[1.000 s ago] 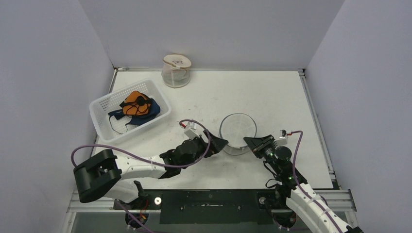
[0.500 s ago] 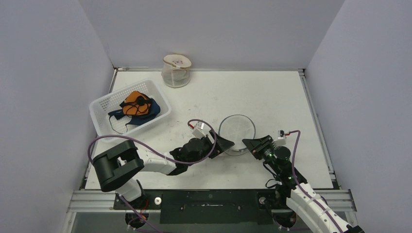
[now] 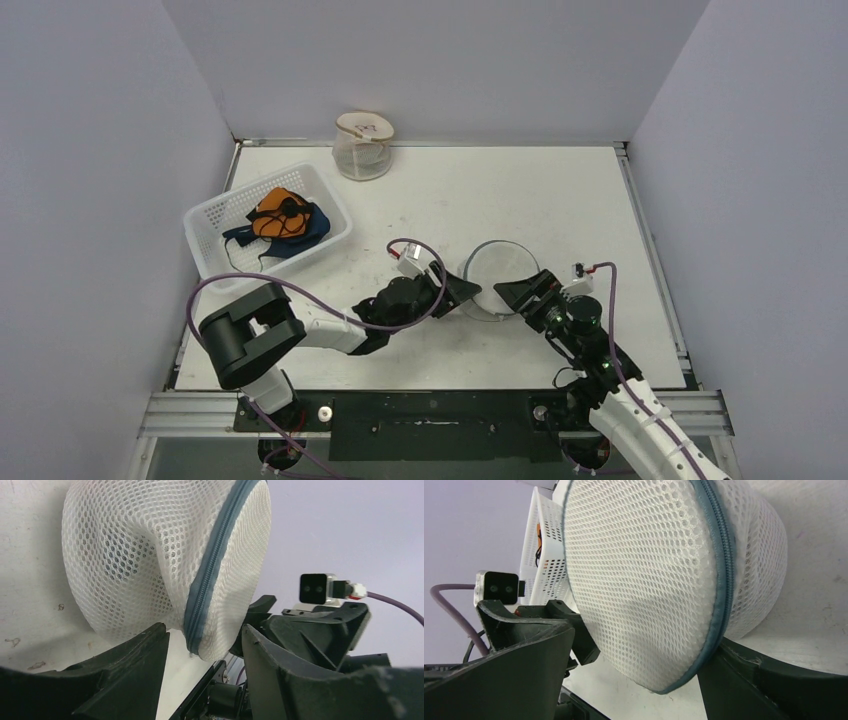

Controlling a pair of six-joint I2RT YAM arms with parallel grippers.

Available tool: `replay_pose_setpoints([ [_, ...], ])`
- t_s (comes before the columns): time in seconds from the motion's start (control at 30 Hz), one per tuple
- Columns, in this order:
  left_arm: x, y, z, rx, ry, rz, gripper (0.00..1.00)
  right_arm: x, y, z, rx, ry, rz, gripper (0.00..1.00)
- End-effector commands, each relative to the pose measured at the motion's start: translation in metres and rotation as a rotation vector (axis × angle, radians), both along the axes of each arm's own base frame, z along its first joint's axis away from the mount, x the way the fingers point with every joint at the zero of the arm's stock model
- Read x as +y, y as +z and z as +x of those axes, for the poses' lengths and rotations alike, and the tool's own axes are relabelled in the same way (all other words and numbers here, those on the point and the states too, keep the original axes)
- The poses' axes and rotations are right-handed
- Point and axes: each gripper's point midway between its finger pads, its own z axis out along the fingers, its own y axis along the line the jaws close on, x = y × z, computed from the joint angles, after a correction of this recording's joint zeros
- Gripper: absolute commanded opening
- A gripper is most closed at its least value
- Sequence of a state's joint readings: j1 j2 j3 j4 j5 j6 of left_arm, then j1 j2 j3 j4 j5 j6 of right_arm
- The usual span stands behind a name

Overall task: Unzip the laundry bag and remove the bra
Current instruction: Unzip the laundry bag at the center of the board.

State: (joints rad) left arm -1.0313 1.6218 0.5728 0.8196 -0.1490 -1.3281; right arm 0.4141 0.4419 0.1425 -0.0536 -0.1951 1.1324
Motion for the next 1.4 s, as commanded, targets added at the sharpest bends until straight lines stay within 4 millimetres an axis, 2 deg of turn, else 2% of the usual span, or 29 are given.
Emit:
replay_pose_setpoints([
  [0.0, -0.009, 0.021, 0.007, -0.058, -0.019, -0.054, 0.54, -0.012, 0.018, -0.002, -0.047, -0.003, -0.114, 0.89],
  [0.27, -0.022, 0.028, 0.01, -0.111, -0.065, -0.03, 0.56, -0.024, 0.012, -0.011, -0.027, -0.03, -0.158, 0.9],
  [0.4, -0.027, 0.031, 0.01, -0.125, -0.083, -0.029, 0.53, -0.024, 0.011, -0.012, -0.03, -0.028, -0.162, 0.9],
  [0.6, -0.034, 0.029, 0.008, -0.128, -0.115, -0.028, 0.37, -0.025, 0.019, -0.011, -0.058, -0.019, -0.186, 0.9],
  [0.7, -0.031, 0.031, 0.005, -0.136, -0.119, -0.034, 0.24, -0.027, 0.027, -0.009, -0.086, 0.0, -0.233, 0.94],
  [0.73, -0.029, 0.033, 0.005, -0.139, -0.115, -0.034, 0.21, -0.027, 0.03, -0.009, -0.095, 0.008, -0.255, 0.99],
  [0.8, -0.021, 0.038, 0.003, -0.146, -0.102, -0.028, 0.12, -0.029, 0.04, -0.008, -0.124, 0.028, -0.306, 0.91],
  [0.87, -0.012, 0.043, 0.002, -0.15, -0.086, -0.017, 0.02, -0.032, 0.055, -0.007, -0.177, 0.048, -0.363, 0.9],
  [0.9, -0.008, 0.047, 0.002, -0.152, -0.076, -0.01, 0.0, -0.033, 0.063, -0.007, -0.2, 0.053, -0.379, 0.9],
  [1.03, 0.015, 0.05, 0.0, -0.125, -0.025, 0.068, 0.0, -0.032, 0.091, -0.003, -0.291, 0.076, -0.419, 0.9],
  [1.2, 0.067, 0.048, 0.008, -0.06, 0.118, 0.215, 0.0, -0.028, 0.11, 0.008, -0.343, 0.111, -0.482, 0.9],
  [1.37, 0.119, 0.062, 0.013, -0.039, 0.217, 0.317, 0.0, -0.025, 0.136, 0.022, -0.432, 0.086, -0.507, 0.9],
])
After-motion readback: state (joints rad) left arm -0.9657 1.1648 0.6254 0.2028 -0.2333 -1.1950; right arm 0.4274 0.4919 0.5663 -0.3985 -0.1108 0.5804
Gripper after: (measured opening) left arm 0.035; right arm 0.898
